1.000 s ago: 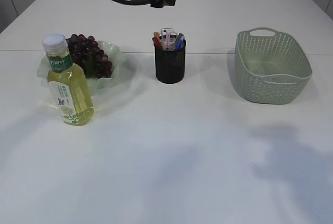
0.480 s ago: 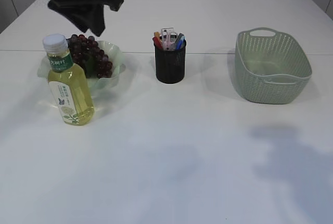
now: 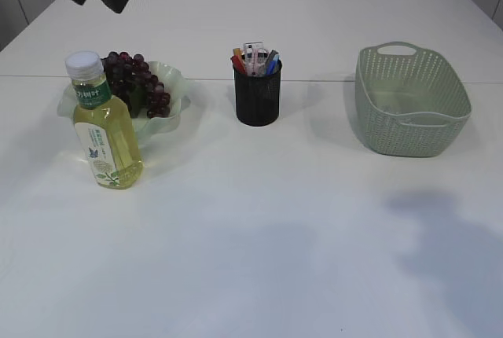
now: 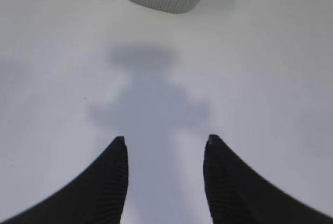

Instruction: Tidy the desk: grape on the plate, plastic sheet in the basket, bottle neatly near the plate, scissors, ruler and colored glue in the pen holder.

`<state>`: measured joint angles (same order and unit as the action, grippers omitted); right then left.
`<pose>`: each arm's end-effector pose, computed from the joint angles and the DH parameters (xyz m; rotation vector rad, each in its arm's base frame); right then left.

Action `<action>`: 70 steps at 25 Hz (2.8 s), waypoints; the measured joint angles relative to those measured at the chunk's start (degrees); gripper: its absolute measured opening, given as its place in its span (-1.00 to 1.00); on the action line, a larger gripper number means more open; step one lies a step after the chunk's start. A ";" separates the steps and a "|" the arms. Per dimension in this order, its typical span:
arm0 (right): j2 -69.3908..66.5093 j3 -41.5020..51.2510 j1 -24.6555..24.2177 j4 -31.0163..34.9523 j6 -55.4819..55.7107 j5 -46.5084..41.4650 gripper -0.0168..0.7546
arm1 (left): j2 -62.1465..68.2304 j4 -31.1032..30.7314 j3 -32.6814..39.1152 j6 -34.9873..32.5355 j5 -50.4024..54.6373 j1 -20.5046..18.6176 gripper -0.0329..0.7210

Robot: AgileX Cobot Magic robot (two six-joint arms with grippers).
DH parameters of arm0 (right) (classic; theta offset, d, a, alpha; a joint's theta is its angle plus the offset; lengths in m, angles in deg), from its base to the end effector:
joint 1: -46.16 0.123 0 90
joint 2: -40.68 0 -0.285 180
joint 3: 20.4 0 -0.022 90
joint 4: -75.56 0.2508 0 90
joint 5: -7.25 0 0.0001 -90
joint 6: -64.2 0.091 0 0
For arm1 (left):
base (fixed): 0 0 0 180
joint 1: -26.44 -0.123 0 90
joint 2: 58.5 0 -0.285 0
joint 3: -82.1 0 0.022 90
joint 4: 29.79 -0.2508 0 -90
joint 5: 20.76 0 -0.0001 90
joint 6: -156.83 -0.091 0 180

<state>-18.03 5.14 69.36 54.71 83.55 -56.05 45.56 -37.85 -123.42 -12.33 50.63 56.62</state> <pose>0.1470 0.0315 0.3420 -0.1697 2.4769 -0.1737 0.3138 -0.1685 0.3929 0.4484 2.5613 -0.0674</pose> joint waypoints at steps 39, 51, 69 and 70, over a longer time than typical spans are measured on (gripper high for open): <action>19.34 7.24 0.00 7.51 -4.11 2.76 0.05 | -90.91 3.56 58.51 -2.68 1.64 0.00 -0.21; 47.97 17.93 0.00 7.18 -9.58 0.92 0.05 | -95.37 3.20 70.72 -4.12 -3.90 0.00 -0.21; 51.98 22.16 0.00 12.46 -17.30 -1.51 0.04 | -95.60 3.80 72.59 -7.50 -7.44 0.10 -0.27; 51.98 22.16 0.00 12.54 -17.31 -1.51 0.04 | -95.60 4.17 72.59 -7.64 -7.57 0.10 -0.27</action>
<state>33.95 27.30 69.36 67.25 66.24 -57.55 -50.05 -33.68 -50.83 -19.97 43.07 56.72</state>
